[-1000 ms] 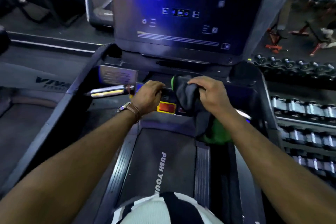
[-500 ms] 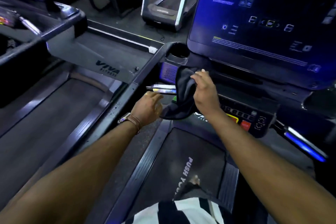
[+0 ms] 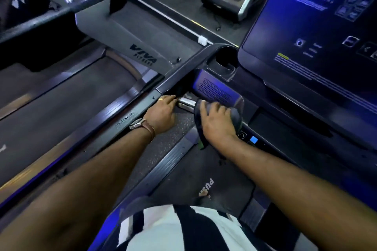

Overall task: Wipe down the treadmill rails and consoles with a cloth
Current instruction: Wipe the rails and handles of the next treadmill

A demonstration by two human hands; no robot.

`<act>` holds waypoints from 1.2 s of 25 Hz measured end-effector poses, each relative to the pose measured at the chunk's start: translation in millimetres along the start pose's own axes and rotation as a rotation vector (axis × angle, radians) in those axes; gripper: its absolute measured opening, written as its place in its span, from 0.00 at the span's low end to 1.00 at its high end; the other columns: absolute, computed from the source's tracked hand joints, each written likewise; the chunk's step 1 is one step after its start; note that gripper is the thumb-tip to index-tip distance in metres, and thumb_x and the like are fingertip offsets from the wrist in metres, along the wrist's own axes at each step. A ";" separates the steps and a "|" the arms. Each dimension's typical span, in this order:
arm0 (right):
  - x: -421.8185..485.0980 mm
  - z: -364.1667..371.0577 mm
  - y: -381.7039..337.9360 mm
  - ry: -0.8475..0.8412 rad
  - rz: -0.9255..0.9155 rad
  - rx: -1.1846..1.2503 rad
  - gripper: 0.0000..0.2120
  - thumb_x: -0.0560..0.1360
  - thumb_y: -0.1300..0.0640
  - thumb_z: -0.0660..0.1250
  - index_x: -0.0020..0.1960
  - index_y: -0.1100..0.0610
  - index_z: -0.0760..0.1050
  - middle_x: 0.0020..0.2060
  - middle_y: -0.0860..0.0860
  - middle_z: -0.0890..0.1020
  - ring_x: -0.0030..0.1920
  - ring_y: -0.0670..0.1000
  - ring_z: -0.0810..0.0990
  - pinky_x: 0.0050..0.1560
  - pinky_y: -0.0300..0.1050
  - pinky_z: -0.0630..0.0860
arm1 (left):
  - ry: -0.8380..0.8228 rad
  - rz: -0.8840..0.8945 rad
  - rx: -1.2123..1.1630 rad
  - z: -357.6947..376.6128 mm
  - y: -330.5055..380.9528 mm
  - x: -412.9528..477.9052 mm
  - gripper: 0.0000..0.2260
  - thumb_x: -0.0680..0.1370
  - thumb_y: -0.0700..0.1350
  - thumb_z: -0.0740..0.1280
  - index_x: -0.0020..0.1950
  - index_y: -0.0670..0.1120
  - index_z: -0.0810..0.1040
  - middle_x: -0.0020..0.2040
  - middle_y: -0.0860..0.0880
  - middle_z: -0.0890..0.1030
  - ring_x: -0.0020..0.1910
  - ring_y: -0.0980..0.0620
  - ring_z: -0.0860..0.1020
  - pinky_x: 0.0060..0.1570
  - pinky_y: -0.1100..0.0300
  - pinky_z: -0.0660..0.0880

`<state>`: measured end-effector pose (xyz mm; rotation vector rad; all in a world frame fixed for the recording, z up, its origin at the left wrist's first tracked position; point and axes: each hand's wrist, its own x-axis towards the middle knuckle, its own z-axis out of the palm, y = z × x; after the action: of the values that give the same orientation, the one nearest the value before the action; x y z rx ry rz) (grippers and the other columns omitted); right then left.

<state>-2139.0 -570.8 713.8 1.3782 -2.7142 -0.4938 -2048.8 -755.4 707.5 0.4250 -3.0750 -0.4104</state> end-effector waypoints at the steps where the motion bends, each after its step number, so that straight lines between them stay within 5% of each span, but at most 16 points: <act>1: -6.0 -2.5 5.9 -0.064 -0.012 -0.053 0.28 0.78 0.60 0.44 0.77 0.64 0.52 0.61 0.70 0.71 0.55 0.66 0.75 0.56 0.61 0.72 | 0.002 -0.001 0.005 2.5 -2.6 -2.3 0.26 0.70 0.38 0.64 0.68 0.35 0.71 0.70 0.40 0.70 0.69 0.40 0.67 0.67 0.52 0.67; 9: 46.1 -8.0 -25.6 0.016 -0.064 -0.029 0.25 0.76 0.58 0.46 0.70 0.60 0.68 0.48 0.61 0.78 0.41 0.59 0.79 0.39 0.52 0.75 | -0.038 0.101 0.117 11.2 -11.6 -8.0 0.26 0.69 0.41 0.61 0.65 0.31 0.72 0.69 0.34 0.70 0.68 0.36 0.67 0.70 0.49 0.64; 17: 31.9 5.9 -18.3 0.180 -0.164 -0.139 0.27 0.80 0.60 0.50 0.79 0.60 0.52 0.53 0.67 0.72 0.44 0.62 0.75 0.40 0.56 0.74 | -0.009 0.196 0.142 -7.9 -19.0 -14.9 0.25 0.69 0.40 0.63 0.65 0.33 0.73 0.66 0.35 0.73 0.67 0.36 0.70 0.69 0.47 0.66; 22: 61.5 2.2 -55.5 0.223 -0.115 -0.108 0.25 0.80 0.56 0.57 0.77 0.56 0.61 0.53 0.64 0.75 0.43 0.60 0.76 0.40 0.54 0.74 | 0.053 0.221 0.173 -24.0 -36.9 -5.5 0.25 0.71 0.42 0.56 0.64 0.32 0.73 0.65 0.35 0.74 0.65 0.36 0.71 0.68 0.46 0.67; 30: 55.0 7.8 -33.0 0.258 -0.332 -0.158 0.26 0.82 0.58 0.50 0.80 0.57 0.54 0.74 0.68 0.61 0.56 0.67 0.74 0.51 0.60 0.74 | 0.027 0.194 0.095 -15.4 -57.0 1.7 0.27 0.71 0.40 0.58 0.69 0.33 0.68 0.70 0.36 0.68 0.70 0.38 0.65 0.70 0.48 0.65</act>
<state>-2147.9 -630.7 691.3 1.7206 -2.2074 -0.4960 -2034.6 -812.8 707.6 0.1293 -3.0792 -0.2512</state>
